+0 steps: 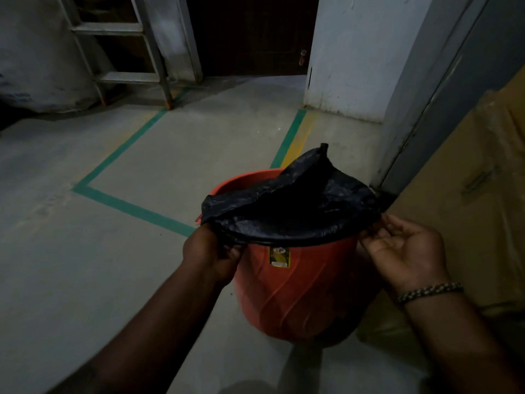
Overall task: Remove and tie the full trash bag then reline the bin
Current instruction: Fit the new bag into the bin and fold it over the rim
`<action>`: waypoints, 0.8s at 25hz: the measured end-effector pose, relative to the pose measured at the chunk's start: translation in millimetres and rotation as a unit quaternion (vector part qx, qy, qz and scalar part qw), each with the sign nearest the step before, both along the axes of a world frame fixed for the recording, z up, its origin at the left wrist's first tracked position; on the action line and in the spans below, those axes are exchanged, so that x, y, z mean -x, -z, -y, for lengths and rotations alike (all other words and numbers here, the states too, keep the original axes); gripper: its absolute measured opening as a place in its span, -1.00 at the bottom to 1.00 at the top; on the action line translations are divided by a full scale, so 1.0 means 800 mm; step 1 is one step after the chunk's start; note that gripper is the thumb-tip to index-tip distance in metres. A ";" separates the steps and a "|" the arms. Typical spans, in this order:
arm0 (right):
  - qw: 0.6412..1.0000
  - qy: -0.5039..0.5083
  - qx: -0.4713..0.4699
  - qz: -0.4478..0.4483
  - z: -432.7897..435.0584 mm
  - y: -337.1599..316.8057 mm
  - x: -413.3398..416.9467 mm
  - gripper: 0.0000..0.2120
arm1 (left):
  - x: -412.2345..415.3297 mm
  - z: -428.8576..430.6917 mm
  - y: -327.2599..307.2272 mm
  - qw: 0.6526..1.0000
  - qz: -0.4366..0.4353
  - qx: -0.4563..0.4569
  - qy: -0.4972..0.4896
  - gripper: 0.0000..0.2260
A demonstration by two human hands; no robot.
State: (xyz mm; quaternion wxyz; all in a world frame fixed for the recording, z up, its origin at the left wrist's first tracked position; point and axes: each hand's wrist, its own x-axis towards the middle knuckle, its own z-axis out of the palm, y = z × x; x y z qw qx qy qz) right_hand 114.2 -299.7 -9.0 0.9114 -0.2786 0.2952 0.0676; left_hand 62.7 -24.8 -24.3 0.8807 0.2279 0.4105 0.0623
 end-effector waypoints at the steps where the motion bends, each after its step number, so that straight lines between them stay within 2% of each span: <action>1: 1.000 -0.001 0.009 0.004 -0.003 -0.003 0.000 -0.69 | 0.002 -0.001 -0.002 1.000 0.011 0.016 -0.005 -0.76; 3: 0.998 -0.017 0.053 -0.006 -0.009 -0.008 0.001 -0.63 | 0.003 0.002 -0.003 0.998 0.038 0.049 -0.018 -0.74; 6: 0.992 -0.053 0.112 -0.038 -0.032 -0.016 0.012 -0.85 | 0.000 0.016 -0.001 0.994 0.060 0.082 -0.029 -0.76; 11: 0.992 -0.098 0.074 -0.017 -0.080 -0.037 0.042 -0.77 | -0.001 0.054 -0.001 0.993 0.078 0.086 0.007 -0.71; 14: 0.996 -0.087 0.031 -0.001 -0.088 -0.040 0.044 -0.82 | 0.004 0.074 -0.006 0.992 0.087 0.081 0.049 -0.70; 16: 0.997 -0.076 0.024 0.005 -0.090 -0.035 0.042 -0.86 | 0.007 0.076 -0.006 0.995 0.075 0.054 0.039 -0.73; 20: 0.996 -0.046 0.079 0.002 -0.080 -0.022 0.032 -0.86 | 0.012 0.065 -0.008 0.999 0.007 -0.036 -0.007 -0.86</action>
